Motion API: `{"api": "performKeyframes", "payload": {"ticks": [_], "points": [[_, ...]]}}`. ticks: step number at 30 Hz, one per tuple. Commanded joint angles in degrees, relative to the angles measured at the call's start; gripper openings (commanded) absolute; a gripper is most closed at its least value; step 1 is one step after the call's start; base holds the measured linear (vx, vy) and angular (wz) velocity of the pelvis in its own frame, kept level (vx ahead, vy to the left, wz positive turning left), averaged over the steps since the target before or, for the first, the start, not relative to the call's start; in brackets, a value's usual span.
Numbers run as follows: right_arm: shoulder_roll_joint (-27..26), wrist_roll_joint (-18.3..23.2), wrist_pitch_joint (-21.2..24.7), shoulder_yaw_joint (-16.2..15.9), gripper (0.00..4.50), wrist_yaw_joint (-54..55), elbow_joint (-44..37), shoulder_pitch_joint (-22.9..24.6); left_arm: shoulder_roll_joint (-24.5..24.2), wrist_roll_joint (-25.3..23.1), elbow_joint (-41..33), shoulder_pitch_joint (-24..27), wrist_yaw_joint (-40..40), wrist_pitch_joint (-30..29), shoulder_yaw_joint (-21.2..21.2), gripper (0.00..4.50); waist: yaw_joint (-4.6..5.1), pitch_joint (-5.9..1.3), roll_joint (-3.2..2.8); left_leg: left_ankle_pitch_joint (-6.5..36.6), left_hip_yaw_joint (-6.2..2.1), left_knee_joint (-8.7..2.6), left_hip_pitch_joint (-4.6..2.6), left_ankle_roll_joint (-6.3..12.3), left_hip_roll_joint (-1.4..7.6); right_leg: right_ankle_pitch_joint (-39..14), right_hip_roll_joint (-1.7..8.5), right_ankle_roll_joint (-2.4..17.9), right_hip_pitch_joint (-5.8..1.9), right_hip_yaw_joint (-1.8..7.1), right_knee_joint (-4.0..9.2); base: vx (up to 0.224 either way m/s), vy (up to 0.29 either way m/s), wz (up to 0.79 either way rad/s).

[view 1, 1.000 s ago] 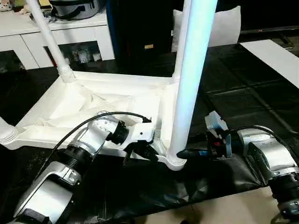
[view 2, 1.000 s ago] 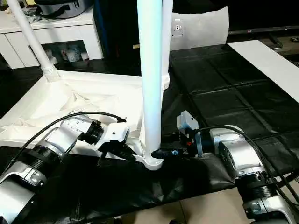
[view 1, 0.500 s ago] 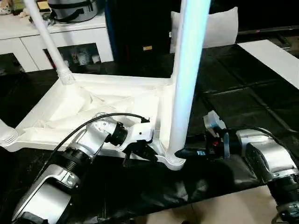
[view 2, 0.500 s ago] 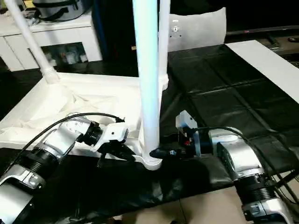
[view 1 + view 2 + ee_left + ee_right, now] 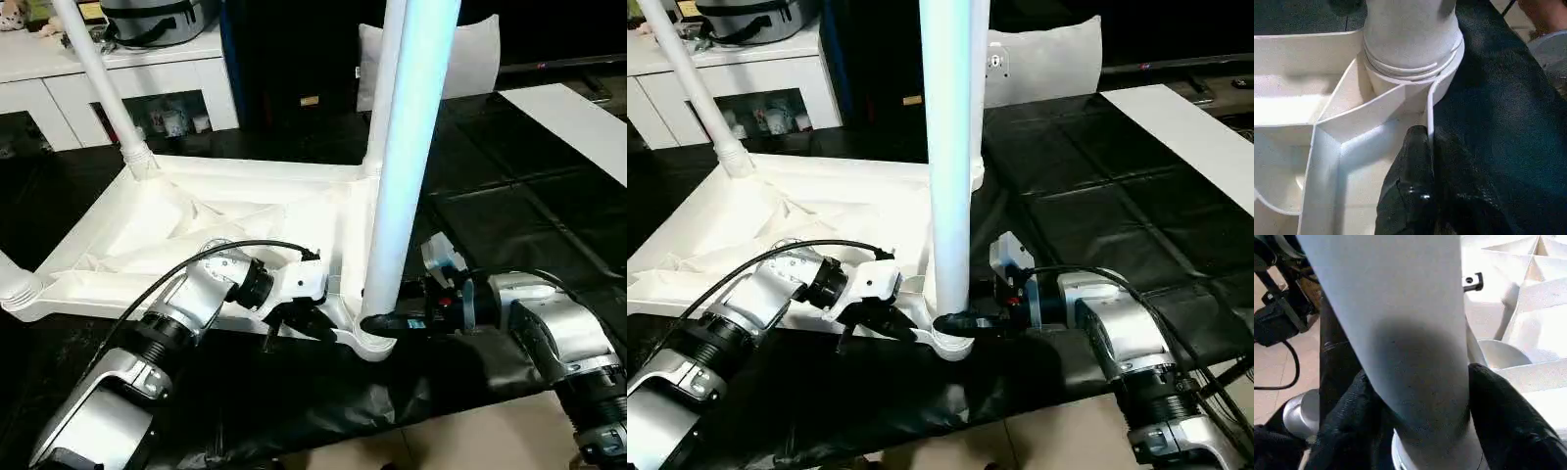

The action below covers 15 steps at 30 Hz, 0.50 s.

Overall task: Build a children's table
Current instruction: Rotate leg to tighten

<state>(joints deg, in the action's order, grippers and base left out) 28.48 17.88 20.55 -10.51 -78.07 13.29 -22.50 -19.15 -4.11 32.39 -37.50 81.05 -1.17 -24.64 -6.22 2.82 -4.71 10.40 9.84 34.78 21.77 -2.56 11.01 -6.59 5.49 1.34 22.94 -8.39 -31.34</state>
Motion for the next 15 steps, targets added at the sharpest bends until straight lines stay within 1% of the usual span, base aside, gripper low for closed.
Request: {"api": "performKeyframes", "payload": {"ticks": [1, 3, 6, 7, 8, 9, 10, 11, 12, 13, 14, 15], "points": [[0.8, 0.2, 0.3, -0.5, 2.27, -0.7, -1.3, 0.3, -0.1, 0.8, -1.8, -0.2, 1.0, 0.5, -0.4, 0.00, 0.49, -4.45, 0.76, 15.3, -0.83, -4.15, -1.33, 3.75, 2.58, -25.6, 3.69, 6.6, -2.89, 2.84, 3.87, 0.000, 0.000, 0.00], [0.8, 0.3, 0.5, -0.6, 2.13, -0.7, -1.3, 0.4, -0.2, 0.8, -1.8, -0.2, 0.9, 0.5, -0.4, 0.00, 0.47, -4.44, 0.73, 15.2, -0.82, -4.12, -1.31, 3.78, 2.55, -26.0, 3.72, 6.5, -2.90, 2.81, 3.91, 0.000, 0.000, 0.00], [0.1, 0.4, 1.2, -0.6, 2.08, 0.1, -1.4, 0.5, 0.0, 0.8, -1.8, -0.2, 0.1, -0.6, -0.1, 0.00, 0.50, -4.43, 0.68, 15.4, -0.85, -4.15, -1.33, 3.74, 2.60, -25.9, 3.64, 6.4, -2.87, 2.79, 3.90, 0.000, 0.000, 0.00], [0.0, 0.4, 1.3, -0.6, 2.07, 0.3, -1.4, 0.5, 0.0, 0.8, -1.8, -0.2, 0.0, -0.7, 0.0, 0.00, 0.51, -4.38, 0.77, 15.5, -0.86, -4.19, -1.32, 3.72, 2.59, -26.1, 3.66, 6.4, -2.87, 2.77, 3.91, 0.000, 0.000, 0.00], [-1.1, 0.4, 2.3, -0.2, 2.07, 3.0, -1.8, 0.8, 0.5, 0.5, -1.7, -0.4, -2.0, -2.6, 0.6, 0.00, 0.53, -4.36, 0.87, 15.7, -0.83, -4.17, -1.38, 3.59, 2.57, -26.6, 3.68, 6.3, -2.84, 2.77, 3.98, 0.000, 0.000, 0.00], [-1.5, -0.1, 2.3, -0.1, 2.07, 4.4, -1.6, 0.8, 0.7, 0.4, -1.6, -0.5, -2.7, -3.2, 0.8, 0.00, 0.53, -4.27, 0.80, 15.8, -0.86, -4.19, -1.40, 3.42, 2.50, -27.3, 3.71, 6.1, -2.80, 2.73, 4.07, 0.000, 0.000, 0.00], [-2.9, -1.7, 2.8, 0.1, 2.06, 8.9, -1.1, 0.8, 1.5, 0.2, -1.3, -0.8, -5.1, -5.0, 1.5, 0.00, 0.72, -4.19, 0.86, 16.0, -0.84, -4.24, -1.34, 3.24, 2.49, -27.8, 3.70, 6.0, -2.82, 2.70, 4.13, 0.000, 0.000, 0.00], [-4.0, -2.9, 2.8, 0.4, 2.06, 12.3, -0.6, 0.7, 2.2, 0.1, -1.3, -1.0, -7.1, -6.7, 2.1, 0.00, 1.00, -4.05, 0.85, 16.8, -0.95, -4.25, -1.43, 2.58, 2.30, -29.3, 3.67, 5.5, -2.77, 2.48, 4.34, 0.000, 0.000, 0.00], [-5.2, -3.6, 2.9, 0.8, 2.06, 15.3, -0.1, 0.6, 2.8, 0.1, -1.3, -1.2, -8.8, -8.2, 2.8, 0.00, 1.62, -3.87, 0.88, 18.0, -1.00, -4.20, -1.55, 2.03, 2.06, -31.5, 3.65, 4.7, -2.65, 2.18, 4.71, 0.000, 0.000, 0.00], [-6.0, -3.9, 3.0, 1.2, 2.05, 16.9, 0.2, 0.5, 3.3, 0.2, -1.3, -1.3, -9.9, -9.1, 3.2, 0.00, 1.92, -3.75, 0.89, 18.8, -1.04, -4.14, -1.67, 1.74, 1.92, -32.8, 3.62, 4.1, -2.67, 1.91, 5.00, 0.000, 0.000, 0.00], [-7.8, -4.6, 3.7, 2.0, 2.04, 21.1, 1.3, -0.1, 4.4, 0.4, -1.5, -1.6, -12.2, -11.5, 4.1, 0.00, 2.62, -3.52, 0.87, 20.3, -1.08, -4.01, -1.81, 1.48, 1.65, -35.8, 3.59, 2.8, -2.56, 1.47, 5.56, 0.000, 0.000, 0.00], [-8.6, -5.0, 4.1, 2.4, 2.03, 23.0, 1.8, -0.4, 5.0, 0.6, -1.6, -1.7, -13.2, -12.5, 4.5, 0.00, 3.43, -3.39, 0.78, 22.0, -1.28, -3.84, -2.07, 1.10, 1.47, -37.6, 3.44, 1.5, -2.55, 0.74, 6.13, 0.000, 0.000, 0.00]]}}
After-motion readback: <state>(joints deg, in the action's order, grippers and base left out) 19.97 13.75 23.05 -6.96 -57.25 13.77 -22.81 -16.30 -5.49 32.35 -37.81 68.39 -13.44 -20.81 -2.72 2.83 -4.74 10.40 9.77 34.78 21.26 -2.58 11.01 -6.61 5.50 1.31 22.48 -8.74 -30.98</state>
